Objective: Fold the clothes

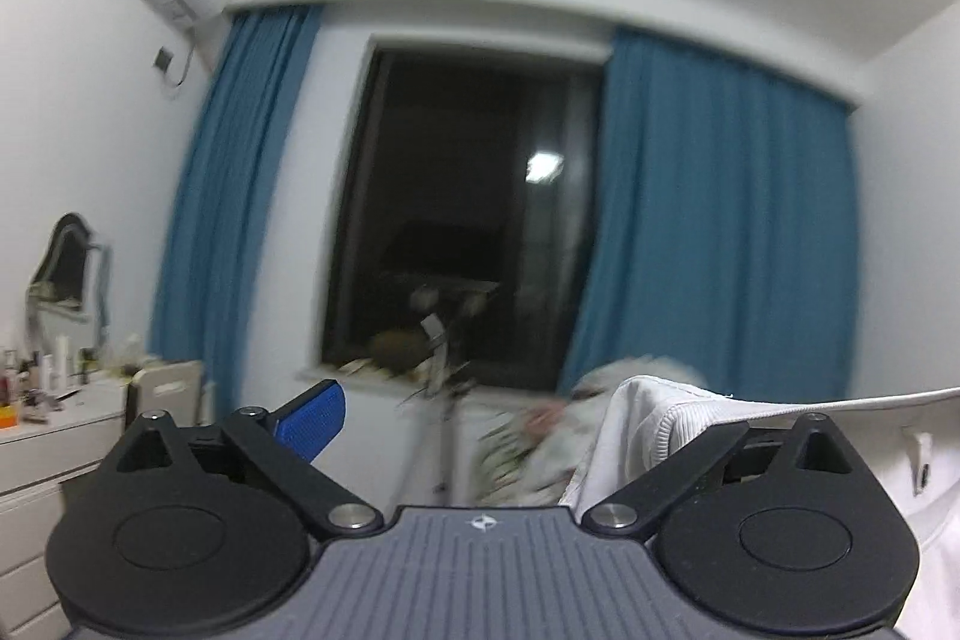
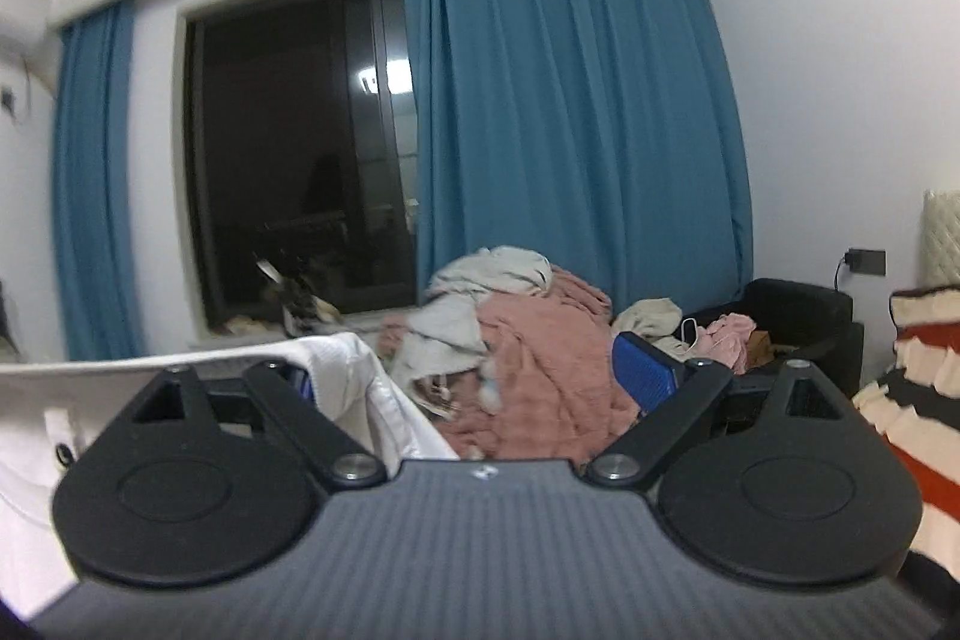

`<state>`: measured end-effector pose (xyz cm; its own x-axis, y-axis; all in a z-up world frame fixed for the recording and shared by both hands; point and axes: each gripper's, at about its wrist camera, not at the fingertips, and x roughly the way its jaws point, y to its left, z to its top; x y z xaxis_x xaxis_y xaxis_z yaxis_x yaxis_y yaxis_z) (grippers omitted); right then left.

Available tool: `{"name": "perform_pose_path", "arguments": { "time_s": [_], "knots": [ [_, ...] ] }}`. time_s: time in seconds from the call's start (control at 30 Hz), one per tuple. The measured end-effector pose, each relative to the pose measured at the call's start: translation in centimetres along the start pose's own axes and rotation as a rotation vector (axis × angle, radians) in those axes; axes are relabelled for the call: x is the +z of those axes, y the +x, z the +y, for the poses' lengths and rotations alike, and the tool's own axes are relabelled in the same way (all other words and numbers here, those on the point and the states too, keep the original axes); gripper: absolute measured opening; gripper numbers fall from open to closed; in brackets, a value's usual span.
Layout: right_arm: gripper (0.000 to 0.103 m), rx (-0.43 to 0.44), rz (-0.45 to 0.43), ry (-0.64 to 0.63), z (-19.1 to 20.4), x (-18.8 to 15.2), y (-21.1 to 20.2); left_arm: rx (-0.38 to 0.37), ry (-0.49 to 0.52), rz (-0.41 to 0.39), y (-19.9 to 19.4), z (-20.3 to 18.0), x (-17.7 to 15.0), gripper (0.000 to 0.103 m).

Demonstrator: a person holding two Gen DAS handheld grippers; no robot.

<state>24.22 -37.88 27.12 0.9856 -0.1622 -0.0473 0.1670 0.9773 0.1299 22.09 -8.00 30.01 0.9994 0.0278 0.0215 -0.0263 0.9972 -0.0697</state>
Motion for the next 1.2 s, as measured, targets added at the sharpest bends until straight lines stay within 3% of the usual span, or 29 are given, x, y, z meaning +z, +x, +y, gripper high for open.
{"name": "perform_pose_path", "arguments": {
  "time_s": [0.2,0.33,0.47,0.53,0.63,0.73,0.83,0.9,0.97,1.03,1.13,1.2],
  "knots": [
    [0.092,-0.069,0.148,-0.040,1.5,-10.6,16.1,0.038,0.076,0.139,18.4,-2.8,-13.0,0.101],
    [0.092,-0.082,0.279,-0.043,0.4,-21.1,24.0,0.010,0.032,0.357,28.4,-2.0,-25.2,0.101],
    [0.092,-0.087,0.479,-0.006,-0.5,-29.3,30.9,-0.022,0.087,0.544,37.8,0.9,-35.1,0.100],
    [0.092,-0.080,0.557,-0.006,-0.1,-31.6,32.8,-0.039,0.110,0.647,42.4,2.6,-39.0,0.100],
    [0.091,-0.011,0.664,-0.080,1.1,-33.2,35.6,-0.065,0.149,0.776,45.4,3.2,-42.7,0.103],
    [0.091,0.110,0.817,-0.157,2.9,-34.3,37.7,-0.136,0.213,0.961,47.6,2.5,-43.6,0.099],
    [0.091,0.214,0.947,-0.166,4.4,-34.1,38.0,-0.187,0.260,0.992,46.7,1.4,-41.9,0.103],
    [0.091,0.262,0.955,-0.117,4.8,-33.2,37.3,-0.235,0.271,0.998,45.8,1.1,-40.7,0.103],
    [0.091,0.259,0.927,-0.059,4.6,-32.2,36.2,-0.237,0.274,0.950,43.3,0.8,-38.3,0.103],
    [0.091,0.232,0.884,-0.012,4.4,-31.2,34.9,-0.219,0.286,0.846,40.9,0.8,-36.5,0.103],
    [0.092,0.166,0.769,0.051,3.4,-29.7,31.2,-0.141,0.343,0.648,36.0,0.5,-34.0,0.103],
    [0.092,0.118,0.716,0.095,2.4,-29.4,28.3,-0.094,0.384,0.601,33.2,0.0,-33.5,0.103]
  ]
}}
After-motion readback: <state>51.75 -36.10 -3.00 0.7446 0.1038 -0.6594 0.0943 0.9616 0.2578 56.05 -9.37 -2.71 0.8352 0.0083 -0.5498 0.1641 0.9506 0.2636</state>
